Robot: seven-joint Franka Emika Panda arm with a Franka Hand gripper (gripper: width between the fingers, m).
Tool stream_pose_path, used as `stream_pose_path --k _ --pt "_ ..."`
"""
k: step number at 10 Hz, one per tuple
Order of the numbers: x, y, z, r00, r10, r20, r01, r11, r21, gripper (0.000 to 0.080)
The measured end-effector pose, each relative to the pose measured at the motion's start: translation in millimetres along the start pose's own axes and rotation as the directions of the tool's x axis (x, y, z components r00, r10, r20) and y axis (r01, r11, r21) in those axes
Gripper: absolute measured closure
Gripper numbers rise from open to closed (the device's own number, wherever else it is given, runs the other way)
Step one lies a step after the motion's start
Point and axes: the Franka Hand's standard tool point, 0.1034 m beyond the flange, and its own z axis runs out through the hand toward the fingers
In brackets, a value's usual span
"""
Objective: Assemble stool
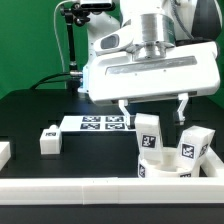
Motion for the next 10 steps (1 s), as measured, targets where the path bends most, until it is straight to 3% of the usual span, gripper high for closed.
stream_pose_path --k 2,6,10 --pt "4.4 3.7 -3.2 1.000 0.000 -0.006 0.000 1.000 -0.003 0.0157" --pt "18.0 17.3 -11.8 1.000 -0.003 0.009 0.003 1.000 -0.011 0.0151" --pt "27.4 16.9 -11.5 1.000 0.004 0.019 -0.004 1.000 -0.007 0.0151"
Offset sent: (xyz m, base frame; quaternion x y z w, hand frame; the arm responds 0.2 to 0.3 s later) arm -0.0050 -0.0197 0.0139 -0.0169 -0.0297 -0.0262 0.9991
